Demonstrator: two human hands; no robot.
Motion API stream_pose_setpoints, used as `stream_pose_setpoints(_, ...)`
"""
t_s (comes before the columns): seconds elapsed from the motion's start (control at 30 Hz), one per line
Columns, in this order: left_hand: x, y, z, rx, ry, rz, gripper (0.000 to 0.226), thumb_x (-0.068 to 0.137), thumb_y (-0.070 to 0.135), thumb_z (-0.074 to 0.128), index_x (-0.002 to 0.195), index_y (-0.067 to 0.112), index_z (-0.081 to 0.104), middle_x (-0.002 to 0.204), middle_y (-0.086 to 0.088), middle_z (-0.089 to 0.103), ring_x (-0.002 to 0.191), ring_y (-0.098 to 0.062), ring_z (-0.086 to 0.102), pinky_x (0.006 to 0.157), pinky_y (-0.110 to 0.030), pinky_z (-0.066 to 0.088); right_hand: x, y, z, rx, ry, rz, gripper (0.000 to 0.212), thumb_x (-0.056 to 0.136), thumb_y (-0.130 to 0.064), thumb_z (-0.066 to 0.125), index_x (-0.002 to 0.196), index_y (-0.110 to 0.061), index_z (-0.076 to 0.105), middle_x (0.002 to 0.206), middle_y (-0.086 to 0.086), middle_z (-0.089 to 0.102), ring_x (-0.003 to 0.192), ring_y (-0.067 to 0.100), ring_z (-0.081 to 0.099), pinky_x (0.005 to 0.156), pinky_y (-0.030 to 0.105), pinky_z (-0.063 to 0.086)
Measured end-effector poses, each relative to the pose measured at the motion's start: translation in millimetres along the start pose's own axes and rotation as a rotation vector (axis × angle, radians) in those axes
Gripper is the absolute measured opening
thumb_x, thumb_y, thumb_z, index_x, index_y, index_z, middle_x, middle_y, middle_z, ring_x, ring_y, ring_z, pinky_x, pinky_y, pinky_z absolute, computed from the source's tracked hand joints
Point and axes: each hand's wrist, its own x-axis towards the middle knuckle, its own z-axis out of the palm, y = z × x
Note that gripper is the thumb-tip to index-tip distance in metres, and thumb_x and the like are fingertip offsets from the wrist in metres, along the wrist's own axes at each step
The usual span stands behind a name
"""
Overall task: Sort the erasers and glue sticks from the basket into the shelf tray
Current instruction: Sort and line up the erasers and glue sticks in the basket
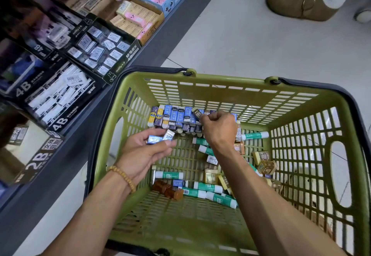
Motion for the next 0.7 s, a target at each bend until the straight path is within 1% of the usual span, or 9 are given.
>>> stream_pose_setpoints(0.07, 1, 0, -1, 0.022, 0.008, 0.005, 0.042, 0.065, -0.006, 0.072, 0.105, -0.001, 0.06, 0.101, -0.021, 0.071, 0.089, -0.027, 0.073, 0.074, -0.028, 0.06, 2, -2, 6, -0.063, -0.033, -0.016, 0.039, 0.086, -0.033, 0.072, 0.055, -0.015, 0.056, 0.057, 0.003, 0.063, 0.062, 0.025, 0.065, 0.068, 0.039, 0.058)
stream_pose_setpoints(0.13, 1, 2, -2, 0.021, 0.016, 0.008, 0.046, 0.062, 0.0, 0.073, 0.106, -0.001, 0.059, 0.095, -0.02, 0.073, 0.088, -0.027, 0.073, 0.074, -0.027, 0.059, 4, -4, 11, -0.15, -0.099, -0.049, 0.043, 0.088, -0.037, 0.07, 0.055, -0.014, 0.055, 0.055, 0.004, 0.062, 0.058, 0.025, 0.064, 0.064, 0.037, 0.057)
stream_pose_setpoints(0.23, 1, 4, -4, 0.064, 0.034, 0.031, 0.045, 0.061, 0.007, 0.074, 0.104, 0.002, 0.061, 0.093, -0.017, 0.074, 0.086, -0.026, 0.073, 0.073, -0.025, 0.059, 10, -6, 15, -0.262, -0.168, -0.079, 0.042, 0.09, -0.041, 0.066, 0.059, -0.015, 0.055, 0.063, 0.007, 0.065, 0.065, 0.028, 0.065, 0.063, 0.032, 0.052)
stream_pose_setpoints(0.3, 1, 4, -5, 0.105, 0.062, 0.051, 0.036, 0.067, 0.007, 0.075, 0.101, 0.005, 0.062, 0.089, -0.014, 0.074, 0.078, -0.021, 0.073, 0.067, -0.022, 0.059, 14, -7, 16, -0.296, -0.193, -0.066, 0.042, 0.091, -0.043, 0.065, 0.061, -0.014, 0.056, 0.068, 0.008, 0.066, 0.069, 0.028, 0.065, 0.065, 0.031, 0.05)
stream_pose_setpoints(0.37, 2, 3, -5, 0.145, 0.102, 0.067, 0.025, 0.075, 0.006, 0.073, 0.098, 0.007, 0.063, 0.083, -0.011, 0.072, 0.067, -0.017, 0.07, 0.059, -0.019, 0.057, 15, -6, 15, -0.292, -0.217, -0.056, 0.042, 0.091, -0.044, 0.065, 0.064, -0.011, 0.061, 0.069, 0.008, 0.068, 0.07, 0.028, 0.068, 0.07, 0.035, 0.057)
stream_pose_setpoints(0.4, 3, 2, -5, 0.156, 0.115, 0.07, 0.024, 0.077, 0.007, 0.073, 0.098, 0.008, 0.063, 0.082, -0.009, 0.071, 0.064, -0.015, 0.068, 0.057, -0.019, 0.056, 14, -5, 15, -0.283, -0.225, -0.055, 0.043, 0.092, -0.044, 0.064, 0.065, -0.01, 0.063, 0.068, 0.009, 0.069, 0.069, 0.029, 0.069, 0.071, 0.038, 0.059)
stream_pose_setpoints(0.53, 3, 0, -7, 0.185, 0.129, 0.068, 0.024, 0.077, 0.009, 0.075, 0.098, 0.011, 0.064, 0.084, -0.007, 0.071, 0.063, -0.013, 0.065, 0.054, -0.019, 0.053, 12, 1, 16, -0.164, -0.218, -0.039, 0.043, 0.093, -0.037, 0.064, 0.069, -0.001, 0.064, 0.065, 0.013, 0.071, 0.064, 0.031, 0.072, 0.069, 0.047, 0.06)
stream_pose_setpoints(0.6, 3, -2, -6, 0.189, 0.122, 0.07, 0.023, 0.078, 0.006, 0.074, 0.097, 0.01, 0.064, 0.086, -0.007, 0.07, 0.064, -0.014, 0.064, 0.054, -0.019, 0.053, 12, 1, 19, -0.129, -0.211, -0.041, 0.043, 0.094, -0.034, 0.063, 0.07, 0.001, 0.065, 0.065, 0.015, 0.071, 0.064, 0.031, 0.073, 0.067, 0.048, 0.06)
stream_pose_setpoints(0.7, 4, -2, -6, 0.199, 0.099, 0.066, 0.022, 0.08, -0.003, 0.07, 0.097, 0.009, 0.063, 0.088, -0.009, 0.07, 0.067, -0.017, 0.065, 0.054, -0.02, 0.053, 13, -1, 20, -0.144, -0.23, -0.054, 0.041, 0.095, -0.033, 0.063, 0.069, -0.001, 0.066, 0.063, 0.011, 0.07, 0.064, 0.028, 0.072, 0.069, 0.044, 0.06)
